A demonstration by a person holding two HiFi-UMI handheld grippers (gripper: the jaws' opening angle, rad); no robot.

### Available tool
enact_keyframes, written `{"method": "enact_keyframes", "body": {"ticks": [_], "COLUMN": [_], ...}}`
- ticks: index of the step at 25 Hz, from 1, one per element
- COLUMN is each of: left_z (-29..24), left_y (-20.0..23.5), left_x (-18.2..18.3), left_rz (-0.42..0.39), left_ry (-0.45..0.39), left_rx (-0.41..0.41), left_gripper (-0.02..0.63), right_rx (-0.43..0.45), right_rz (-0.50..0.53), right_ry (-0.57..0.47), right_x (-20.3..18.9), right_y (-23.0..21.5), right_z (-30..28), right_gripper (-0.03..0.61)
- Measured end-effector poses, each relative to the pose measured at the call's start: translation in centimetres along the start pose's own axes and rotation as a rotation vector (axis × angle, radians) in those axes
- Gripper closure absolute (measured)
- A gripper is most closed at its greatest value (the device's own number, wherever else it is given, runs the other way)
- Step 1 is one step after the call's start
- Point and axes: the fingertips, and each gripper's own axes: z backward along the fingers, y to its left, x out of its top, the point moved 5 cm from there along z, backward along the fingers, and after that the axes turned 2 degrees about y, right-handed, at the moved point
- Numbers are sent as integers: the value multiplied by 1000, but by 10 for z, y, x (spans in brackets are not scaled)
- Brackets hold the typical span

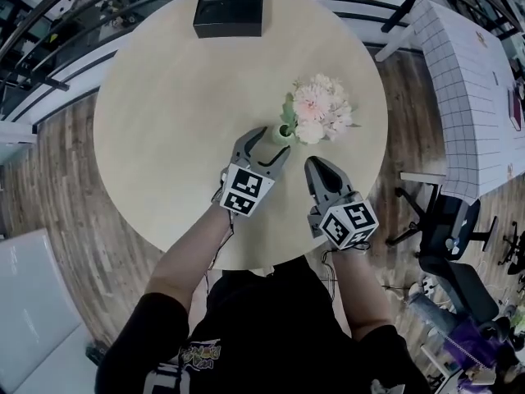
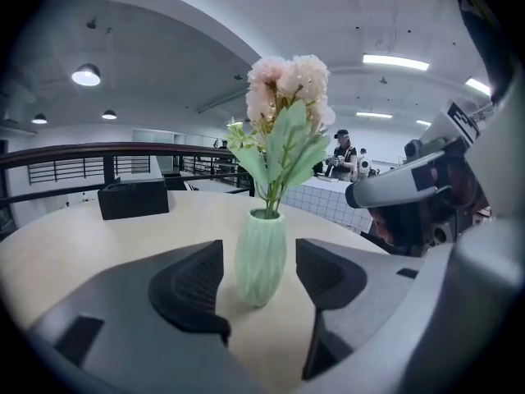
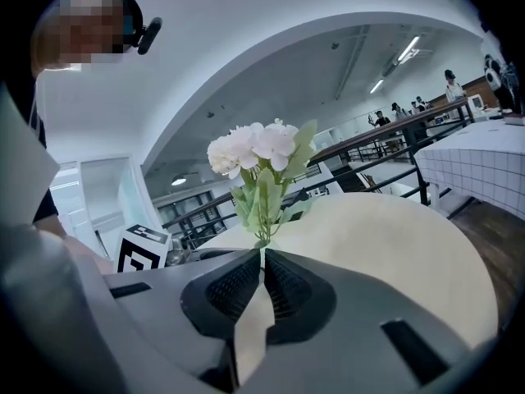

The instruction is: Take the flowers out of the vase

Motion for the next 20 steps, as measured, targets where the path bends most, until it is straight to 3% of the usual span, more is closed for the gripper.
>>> {"method": "enact_keyframes", "body": {"ticks": [3,6,20], "left_z": [-10,-20,-31], "left_y": [-3,-3,-2], "left_x": [-5,-7,-9], "left_rz": [-22,-34,-22], "left_ry": [-4,-3,-11], "left_rx": [-8,-1,15], "left_gripper": [342,342,345], "right_rx": [16,28,91], "right_rz": [9,6,11], "right_ry": [13,19,5], "right_x": [-5,-6,4], "right_y": [-5,-11,-13], "right_z": [-4,-12,-65], "right_gripper": [548,446,367]}}
